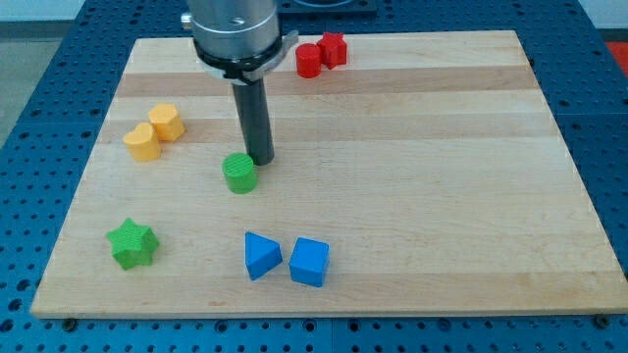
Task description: Push the yellow heart towards down
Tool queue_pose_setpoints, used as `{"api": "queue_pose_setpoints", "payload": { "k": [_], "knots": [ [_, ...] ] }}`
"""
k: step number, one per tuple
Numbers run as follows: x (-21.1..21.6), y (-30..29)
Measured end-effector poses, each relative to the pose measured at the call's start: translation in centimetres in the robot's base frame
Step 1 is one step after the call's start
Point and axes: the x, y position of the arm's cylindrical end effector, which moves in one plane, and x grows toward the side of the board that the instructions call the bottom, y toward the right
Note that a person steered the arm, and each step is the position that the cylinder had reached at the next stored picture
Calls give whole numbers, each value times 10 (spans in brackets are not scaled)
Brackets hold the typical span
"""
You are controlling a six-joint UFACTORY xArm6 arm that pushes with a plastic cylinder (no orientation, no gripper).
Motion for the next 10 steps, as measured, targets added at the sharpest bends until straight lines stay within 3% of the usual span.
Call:
{"api": "queue_pose_setpoints", "payload": {
  "k": [10],
  "knots": [
    [39,-30]
  ]
}}
